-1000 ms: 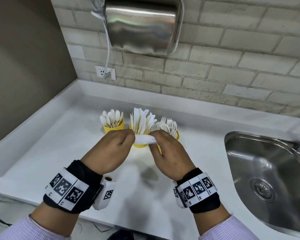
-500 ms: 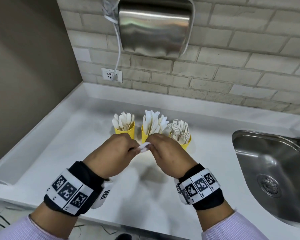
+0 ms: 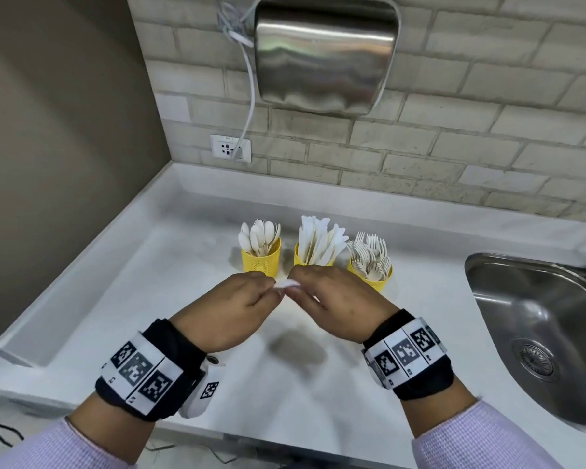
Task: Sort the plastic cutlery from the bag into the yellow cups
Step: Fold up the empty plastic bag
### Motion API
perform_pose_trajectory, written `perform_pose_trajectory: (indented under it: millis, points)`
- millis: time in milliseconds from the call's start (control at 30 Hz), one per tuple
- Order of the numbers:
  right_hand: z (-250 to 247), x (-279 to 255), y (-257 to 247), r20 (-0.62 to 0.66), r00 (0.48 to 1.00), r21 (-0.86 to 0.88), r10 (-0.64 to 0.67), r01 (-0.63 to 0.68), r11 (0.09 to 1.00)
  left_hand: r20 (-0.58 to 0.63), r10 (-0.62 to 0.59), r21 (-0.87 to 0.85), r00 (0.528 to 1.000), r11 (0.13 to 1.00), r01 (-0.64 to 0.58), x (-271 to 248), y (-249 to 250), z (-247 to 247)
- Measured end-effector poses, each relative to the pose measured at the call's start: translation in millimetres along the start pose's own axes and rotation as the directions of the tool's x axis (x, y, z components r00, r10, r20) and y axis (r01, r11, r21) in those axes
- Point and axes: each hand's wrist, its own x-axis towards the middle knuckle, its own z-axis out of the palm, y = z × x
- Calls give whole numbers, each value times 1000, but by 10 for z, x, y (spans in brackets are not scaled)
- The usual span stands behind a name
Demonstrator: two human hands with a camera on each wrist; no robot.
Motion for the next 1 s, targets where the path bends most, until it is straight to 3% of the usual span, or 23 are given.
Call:
perform_pose_trajectory:
  millis: [100,167,267,433,533,633,700,800,900,1000]
  points:
    - [-24,83,-11,54,998,-59,23,-19,998,2,83,129,997,988,-83,37,-136,-11]
    - [-54,113,-39,62,997,-116,39,-32,993,-66,185,217,980,962,-167,58,-190,-32]
    - [-81,143,-60,85,995,-162,51,-37,986,-191,256,362,948,916,-175,44,-123,-127]
    - [-133,237,-81,54,999,-208,-4,15,978,-74,55,441,996,897,-17,81,-107,-136]
    - [-215,291,-79,0,999,-252,-43,42,967,-57,88,210,995,975,-74,47,-124,-142]
    - [-232,337,-61,-34,999,-166,5,-10,986,-194,53,-126,980,989,-78,-32,-60,-216]
    - [-176,369,-52,-48,997,-60,54,-57,997,-246,-15,-338,969,938,-71,-51,0,-277]
    - [-6,413,-105,-61,989,36,136,-134,990,-304,-60,-599,951,788,-142,-18,92,-316]
    - [228,443,-196,-86,984,109,156,-146,983,-397,-91,-679,913,699,-225,55,105,-312]
    - [371,406,-299,-104,986,200,133,-110,974,-456,-79,-624,887,739,-255,157,23,-276]
